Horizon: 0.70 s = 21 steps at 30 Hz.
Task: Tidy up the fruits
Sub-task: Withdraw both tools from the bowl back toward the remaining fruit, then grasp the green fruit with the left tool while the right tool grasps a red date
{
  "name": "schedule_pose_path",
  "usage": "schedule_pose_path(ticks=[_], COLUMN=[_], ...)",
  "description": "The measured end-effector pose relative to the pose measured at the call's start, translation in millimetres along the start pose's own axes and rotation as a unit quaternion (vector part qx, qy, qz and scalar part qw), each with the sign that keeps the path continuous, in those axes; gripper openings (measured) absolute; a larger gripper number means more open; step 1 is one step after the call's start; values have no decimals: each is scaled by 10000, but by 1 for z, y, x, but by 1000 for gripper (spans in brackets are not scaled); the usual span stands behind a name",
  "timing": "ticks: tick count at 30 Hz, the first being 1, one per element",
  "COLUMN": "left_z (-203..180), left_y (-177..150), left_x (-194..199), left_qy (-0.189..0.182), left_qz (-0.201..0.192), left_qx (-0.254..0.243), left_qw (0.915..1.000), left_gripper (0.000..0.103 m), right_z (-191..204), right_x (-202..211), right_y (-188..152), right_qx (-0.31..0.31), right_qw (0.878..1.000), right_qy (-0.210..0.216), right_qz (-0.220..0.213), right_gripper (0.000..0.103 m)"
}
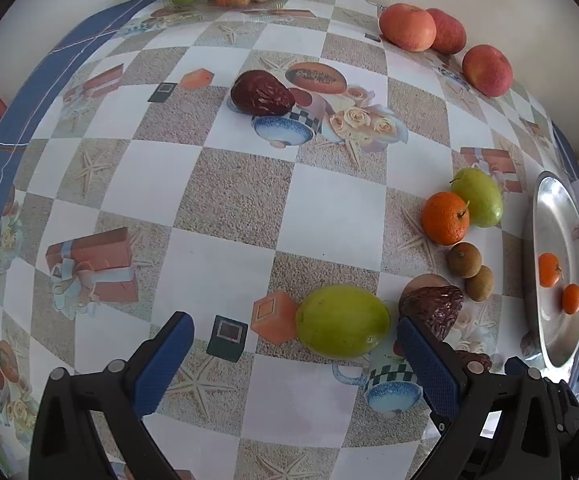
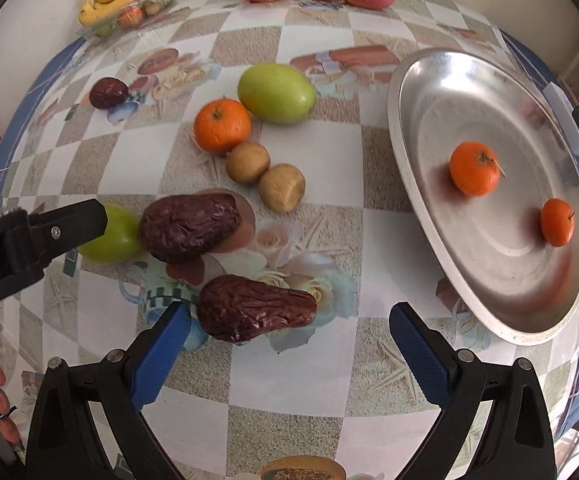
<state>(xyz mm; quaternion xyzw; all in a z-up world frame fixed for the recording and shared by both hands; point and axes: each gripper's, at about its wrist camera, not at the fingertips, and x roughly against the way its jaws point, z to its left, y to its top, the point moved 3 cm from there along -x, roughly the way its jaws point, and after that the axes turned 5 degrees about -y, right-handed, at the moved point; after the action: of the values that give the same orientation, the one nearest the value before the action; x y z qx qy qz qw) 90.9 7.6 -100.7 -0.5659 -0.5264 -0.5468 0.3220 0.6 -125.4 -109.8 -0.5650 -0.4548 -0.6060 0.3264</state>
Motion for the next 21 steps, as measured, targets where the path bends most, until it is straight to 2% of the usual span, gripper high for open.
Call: schedule_pose_path(ticks=[5, 10, 18, 21], left_z=[3, 6, 0, 1], left_y=[1, 4, 6, 6], left_x=[-8, -6, -15, -18], left_qy=[-122, -53, -1, -47], left_qz=[-63, -275, -102, -40], left_qx=[166, 198, -102, -58], left_qw=[9998, 9994, 9999, 10000], left_gripper=[103, 103, 103, 103], right_z=[-5, -4, -3, -2], right_x=[-8, -11, -12, -12], right_y=[0, -1, 0, 2], right_qx=[-43, 79, 90, 60], right_qw=[9999, 9997, 9997, 9997], right_qy=[-93, -219, -219, -222], right_qz=[73, 43, 28, 27], right_gripper=[100, 100, 100, 100])
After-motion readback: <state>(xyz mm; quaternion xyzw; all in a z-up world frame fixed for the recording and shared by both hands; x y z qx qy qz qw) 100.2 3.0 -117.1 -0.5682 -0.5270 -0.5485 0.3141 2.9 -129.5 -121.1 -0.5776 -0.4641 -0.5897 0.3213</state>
